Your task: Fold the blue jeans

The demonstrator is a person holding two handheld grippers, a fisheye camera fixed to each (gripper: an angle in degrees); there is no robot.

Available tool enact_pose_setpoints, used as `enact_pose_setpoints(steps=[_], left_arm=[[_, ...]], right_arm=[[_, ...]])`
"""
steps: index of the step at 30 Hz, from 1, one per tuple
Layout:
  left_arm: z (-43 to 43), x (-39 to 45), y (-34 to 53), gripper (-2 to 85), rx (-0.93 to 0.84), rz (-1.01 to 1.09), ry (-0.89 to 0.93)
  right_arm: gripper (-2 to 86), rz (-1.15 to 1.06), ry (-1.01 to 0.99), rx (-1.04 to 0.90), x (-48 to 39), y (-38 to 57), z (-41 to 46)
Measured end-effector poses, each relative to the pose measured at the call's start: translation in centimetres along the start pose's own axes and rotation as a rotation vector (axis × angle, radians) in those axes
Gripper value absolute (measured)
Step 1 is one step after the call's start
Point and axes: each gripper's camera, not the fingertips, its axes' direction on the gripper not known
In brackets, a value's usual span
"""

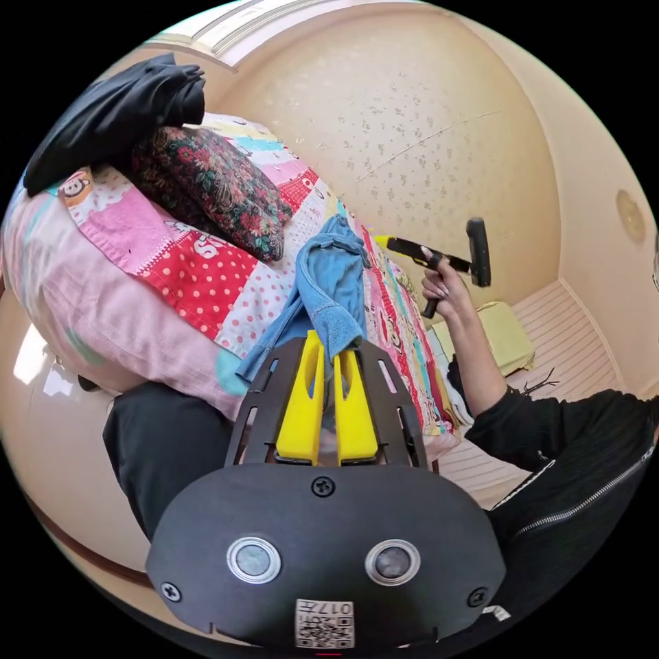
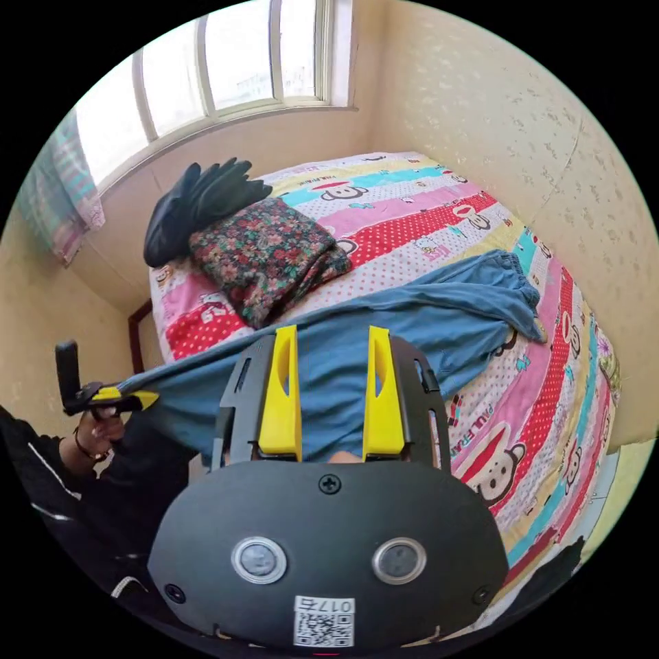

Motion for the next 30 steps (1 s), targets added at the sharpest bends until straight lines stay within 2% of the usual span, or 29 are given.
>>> enact_pose_setpoints(steps=[3, 6, 8, 10, 14, 20, 23, 28, 30], left_arm=[[-0.3, -0.8, -0.5, -0.7, -0.007, -0.037, 0.022], [-1.0, -1.2, -0.8, -0.7, 0.009, -0.072, 0.098], [-1.4, -0.4, -1.1, -0.7, 0.013, -0.041, 0.06], [-1.8, 0.7, -1.5, -0.7, 0.014, 0.013, -0.011], [-1.9, 1.2, -1.7, -0.7, 0.013, 0.019, -0.024], [-2.0, 1.2, -2.3, -0.7, 0.009, 0.016, -0.056], [-2.1, 1.1, -2.7, -0.7, 0.0, 0.019, -0.058], [-2.6, 1.3, -3.7, -0.7, -0.029, 0.026, -0.03], [-3.1, 1.6, -4.1, -0.7, -0.044, 0.03, -0.008]], right_arm=[[13.1, 0.137, -0.146, -0.086, -2.2, 8.0, 3.1], [12.7, 0.234, -0.311, -0.063, -4.7, 12.4, 5.3], [12.6, 0.267, -0.372, -0.049, -6.1, 13.8, 6.6], [12.5, 0.279, -0.383, -0.016, -7.2, 14.8, 7.6], [11.9, 0.391, -0.437, 0.135, -7.5, 16.4, 8.3], [9.2, 0.537, -0.32, 0.103, -8.0, 17.9, 9.7], [6.6, 0.51, -0.313, 0.147, -9.1, 18.5, 9.5], [2.1, 0.525, -0.447, 0.184, -8.2, 19.8, 5.9], [1.5, 0.508, -0.456, 0.21, -7.8, 20.7, 1.7]])
